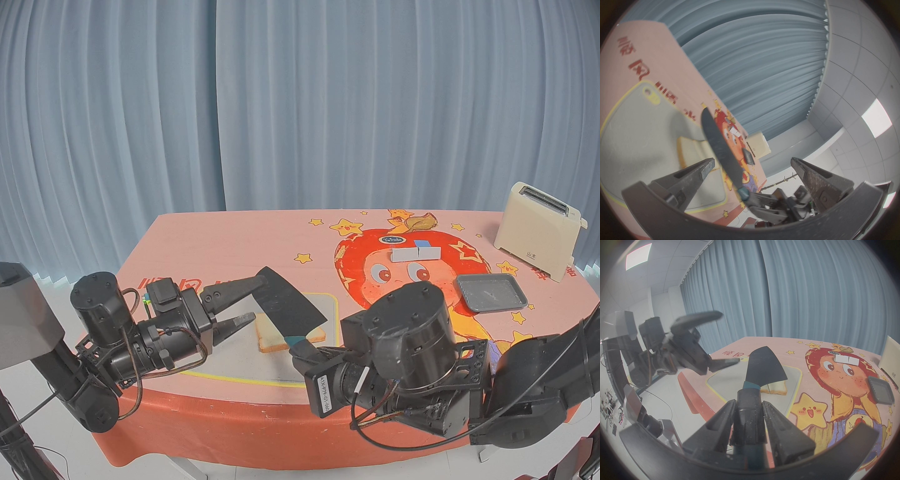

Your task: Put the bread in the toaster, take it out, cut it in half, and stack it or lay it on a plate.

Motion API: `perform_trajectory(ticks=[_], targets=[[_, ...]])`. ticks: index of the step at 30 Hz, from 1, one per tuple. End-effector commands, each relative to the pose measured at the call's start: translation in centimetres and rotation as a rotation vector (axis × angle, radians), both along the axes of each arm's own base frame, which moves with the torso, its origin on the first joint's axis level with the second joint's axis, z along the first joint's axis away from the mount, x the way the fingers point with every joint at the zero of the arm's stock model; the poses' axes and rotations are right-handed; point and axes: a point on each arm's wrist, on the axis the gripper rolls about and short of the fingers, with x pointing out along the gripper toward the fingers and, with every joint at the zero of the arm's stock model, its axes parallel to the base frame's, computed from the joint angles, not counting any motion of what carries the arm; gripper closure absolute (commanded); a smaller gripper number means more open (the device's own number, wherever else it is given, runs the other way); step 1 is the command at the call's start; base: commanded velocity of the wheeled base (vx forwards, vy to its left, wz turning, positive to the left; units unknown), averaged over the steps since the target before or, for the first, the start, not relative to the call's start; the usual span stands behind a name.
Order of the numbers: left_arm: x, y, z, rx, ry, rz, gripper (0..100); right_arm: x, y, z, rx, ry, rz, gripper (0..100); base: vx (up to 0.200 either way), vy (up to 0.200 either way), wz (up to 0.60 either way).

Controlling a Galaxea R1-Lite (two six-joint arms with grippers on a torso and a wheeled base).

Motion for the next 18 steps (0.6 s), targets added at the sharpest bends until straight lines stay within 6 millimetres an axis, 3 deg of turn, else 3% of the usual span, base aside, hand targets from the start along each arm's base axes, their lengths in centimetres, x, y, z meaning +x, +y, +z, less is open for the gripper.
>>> perform_trajectory(ticks=[1, 11, 18], targets=[[0.9, -0.2, -3.1, 0.021, 0.112, -0.001, 0, -0.4, -0.1, 0.5, 0.009, -0.010, 0.008, 100, 0.000, 0.000, 0.00], [0.9, -0.4, -2.8, -0.001, 0.120, -0.008, 0, -0.5, -0.2, 1.1, 0.024, -0.023, 0.008, 100, 0.000, 0.000, 0.00], [2.0, -0.7, -1.7, -0.154, 0.236, -0.005, 0, -1.1, 0.1, 0.7, 0.012, -0.015, 0.031, 100, 0.000, 0.000, 0.00]])
